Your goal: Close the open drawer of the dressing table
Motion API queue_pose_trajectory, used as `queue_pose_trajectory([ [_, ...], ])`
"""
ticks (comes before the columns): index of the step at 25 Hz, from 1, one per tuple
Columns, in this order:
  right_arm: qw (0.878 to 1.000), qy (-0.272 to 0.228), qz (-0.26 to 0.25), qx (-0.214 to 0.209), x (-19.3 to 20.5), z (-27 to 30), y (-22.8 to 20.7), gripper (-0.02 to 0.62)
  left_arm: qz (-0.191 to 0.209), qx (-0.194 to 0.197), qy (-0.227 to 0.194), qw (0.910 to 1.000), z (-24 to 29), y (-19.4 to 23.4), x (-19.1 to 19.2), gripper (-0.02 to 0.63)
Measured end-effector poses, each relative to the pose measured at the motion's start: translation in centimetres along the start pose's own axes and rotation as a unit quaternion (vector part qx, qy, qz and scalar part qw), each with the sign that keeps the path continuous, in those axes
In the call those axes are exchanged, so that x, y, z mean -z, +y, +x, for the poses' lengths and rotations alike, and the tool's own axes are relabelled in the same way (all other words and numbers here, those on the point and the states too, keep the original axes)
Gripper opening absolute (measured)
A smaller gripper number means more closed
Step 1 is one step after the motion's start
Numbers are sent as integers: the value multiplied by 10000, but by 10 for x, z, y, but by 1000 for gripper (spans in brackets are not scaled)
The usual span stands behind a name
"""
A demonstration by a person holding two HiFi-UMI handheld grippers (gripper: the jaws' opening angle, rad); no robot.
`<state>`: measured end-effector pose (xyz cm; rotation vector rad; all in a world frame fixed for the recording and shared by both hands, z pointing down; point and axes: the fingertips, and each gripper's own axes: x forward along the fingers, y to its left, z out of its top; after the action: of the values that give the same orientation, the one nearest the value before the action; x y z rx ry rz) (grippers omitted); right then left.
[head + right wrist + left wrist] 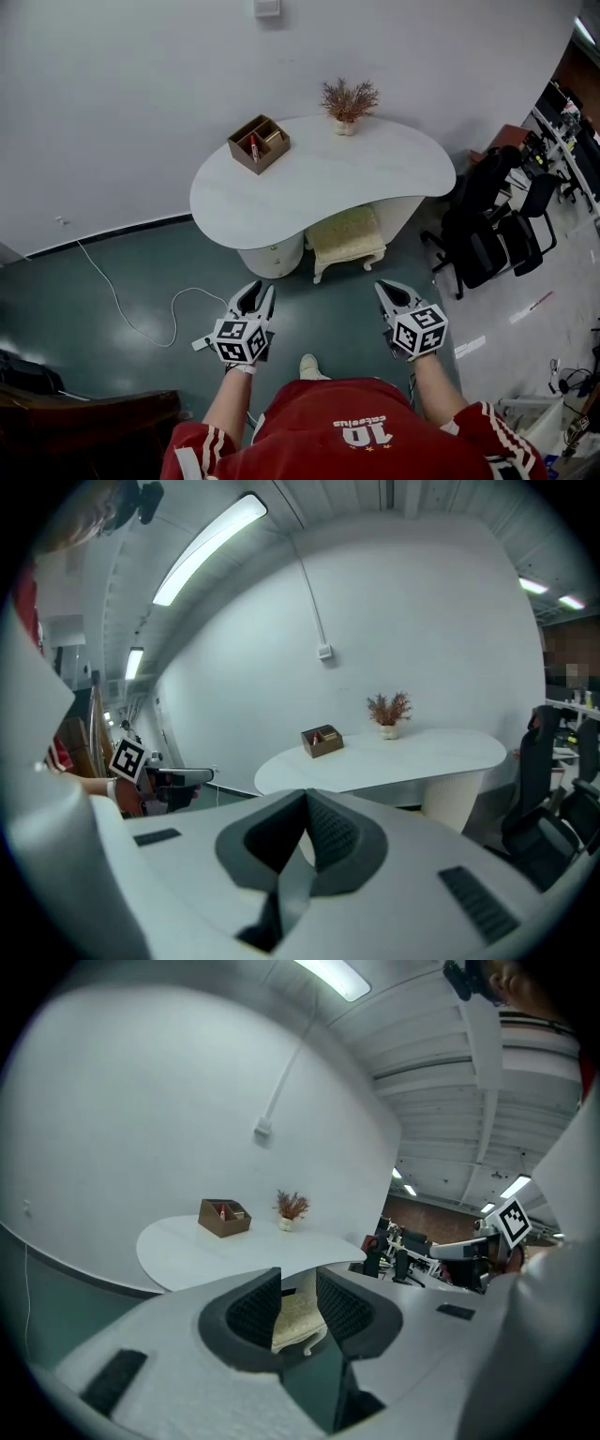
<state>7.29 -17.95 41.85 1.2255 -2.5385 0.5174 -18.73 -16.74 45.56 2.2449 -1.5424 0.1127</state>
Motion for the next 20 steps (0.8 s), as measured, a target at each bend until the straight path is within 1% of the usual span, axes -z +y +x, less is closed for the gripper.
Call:
queue_pose_trajectory([
  [1,10000,-39,-66,-5,-3,-4,1,5,163,32,-45,9999,-4,-9,-5,104],
  [4,9992,-119,-369,-123,-10,-22,11,5,902,138,-90,9958,-18,-45,-15,103],
  [5,9986,-159,-466,-199,-12,-30,17,5,1057,187,-133,9941,-25,-59,-18,103],
  [6,9979,-210,-551,-282,-14,-38,23,5,1118,224,-204,9933,-32,-72,-20,103],
  [7,9970,-263,-632,-365,-17,-48,29,5,1098,237,-296,9932,-40,-84,-23,103],
  [9,9948,-362,-814,-496,-20,-72,37,5,909,205,-511,9943,-58,-104,-28,101],
  [11,9929,-472,-946,-539,-21,-104,38,5,650,122,-736,9951,-79,-120,-31,101],
  [13,9924,-595,-944,-527,-19,-140,32,5,509,94,-941,9942,-104,-136,-35,100],
  [16,9922,-819,-810,-468,-15,-197,21,5,536,236,-1219,9908,-145,-174,-41,100],
  [20,9892,-1258,-625,-414,-9,-271,16,5,524,137,-1642,9849,-200,-230,-40,62],
])
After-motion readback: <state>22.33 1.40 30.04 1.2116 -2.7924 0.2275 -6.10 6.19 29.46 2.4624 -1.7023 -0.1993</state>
